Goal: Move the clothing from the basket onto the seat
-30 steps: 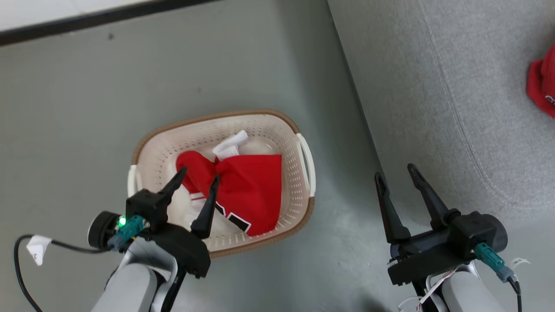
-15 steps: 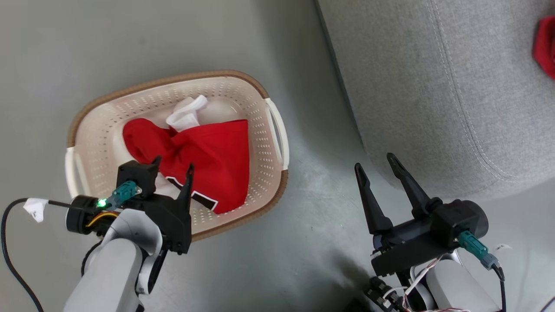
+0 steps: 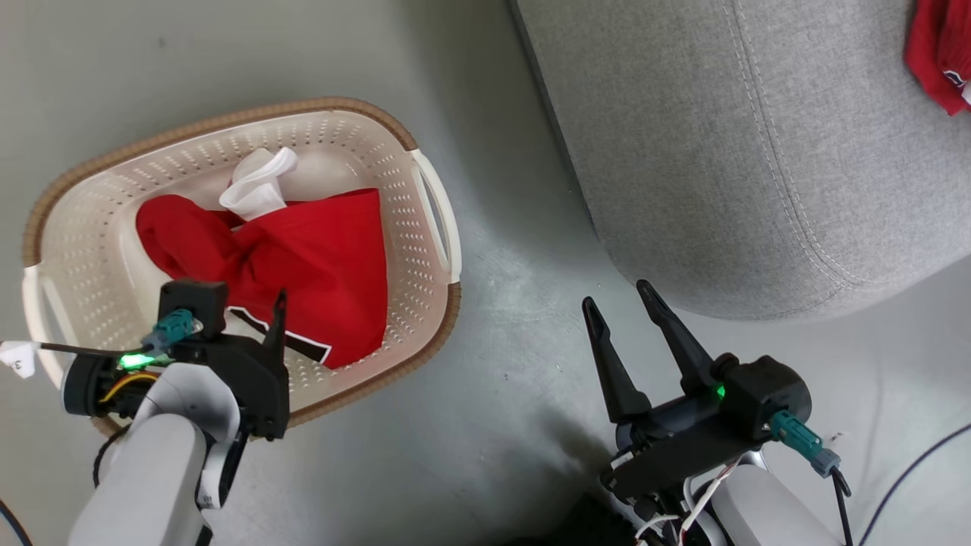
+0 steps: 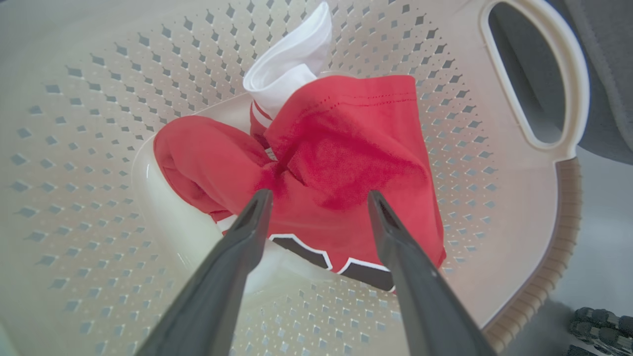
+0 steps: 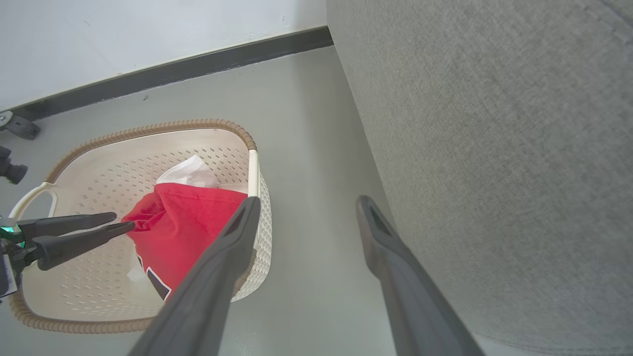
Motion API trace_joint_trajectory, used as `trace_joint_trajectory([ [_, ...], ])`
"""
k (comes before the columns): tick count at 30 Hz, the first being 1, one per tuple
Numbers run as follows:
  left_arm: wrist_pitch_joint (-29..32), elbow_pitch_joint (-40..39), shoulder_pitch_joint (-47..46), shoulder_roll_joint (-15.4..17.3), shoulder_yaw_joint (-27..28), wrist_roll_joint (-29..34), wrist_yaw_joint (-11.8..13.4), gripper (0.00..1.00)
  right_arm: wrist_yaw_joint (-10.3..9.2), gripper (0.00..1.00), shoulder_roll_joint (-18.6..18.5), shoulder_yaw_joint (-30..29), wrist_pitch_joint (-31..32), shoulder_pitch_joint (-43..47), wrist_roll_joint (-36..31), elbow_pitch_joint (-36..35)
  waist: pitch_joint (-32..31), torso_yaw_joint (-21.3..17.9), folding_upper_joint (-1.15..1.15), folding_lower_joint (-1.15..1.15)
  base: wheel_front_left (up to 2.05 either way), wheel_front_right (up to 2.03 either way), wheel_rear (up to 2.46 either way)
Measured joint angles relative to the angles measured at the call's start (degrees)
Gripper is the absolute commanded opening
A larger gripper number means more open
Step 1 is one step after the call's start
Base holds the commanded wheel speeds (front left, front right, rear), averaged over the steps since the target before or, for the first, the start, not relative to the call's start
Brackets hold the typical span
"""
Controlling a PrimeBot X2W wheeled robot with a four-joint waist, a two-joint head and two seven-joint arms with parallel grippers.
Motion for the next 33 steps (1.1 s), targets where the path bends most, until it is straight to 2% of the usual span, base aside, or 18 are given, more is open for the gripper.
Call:
trace_joint_trajectory([
  [9,0.52,0.09,-1.03,1.75,1.23,0.08,0.49,1.00,-1.05,1.00,0.07,1.63,0.00,0.00,1.89,0.02,2.59,-2.20,0.00,0.00,0.00,0.00,0.00],
  [18,0.52,0.89,-1.82,1.74,1.18,0.09,0.48,1.00,-2.01,1.00,0.11,1.67,0.00,-0.47,2.96,0.51,3.76,-3.59,0.00,0.00,0.00,0.00,0.00],
  [26,1.04,1.32,-1.82,1.59,1.02,0.08,0.48,1.00,-2.09,1.00,0.13,1.83,0.00,-1.30,3.46,0.63,3.88,-3.82,-0.01,0.00,0.00,0.00,0.00],
  [28,1.08,1.58,-1.82,1.58,0.94,0.08,0.48,0.81,-2.42,1.00,0.15,1.94,0.00,-1.37,3.80,0.68,3.91,-3.80,0.00,0.00,0.00,0.00,0.00],
  [29,1.10,1.69,-1.82,1.58,0.89,0.08,0.47,0.53,-2.49,1.00,0.15,1.92,0.00,-1.40,3.80,0.73,3.92,-3.79,-0.01,0.00,0.00,0.00,0.00],
  [31,1.11,1.82,-1.82,1.49,0.80,0.08,0.46,0.43,-2.49,1.00,0.15,1.93,0.00,-1.41,3.90,0.81,3.92,-3.76,-0.01,0.00,0.00,0.00,0.00],
  [33,1.41,1.97,-1.82,1.32,0.59,0.08,0.45,0.13,-2.50,1.00,0.15,1.91,0.00,-1.43,4.05,0.84,3.89,-3.70,-0.01,0.00,0.00,0.00,0.00],
])
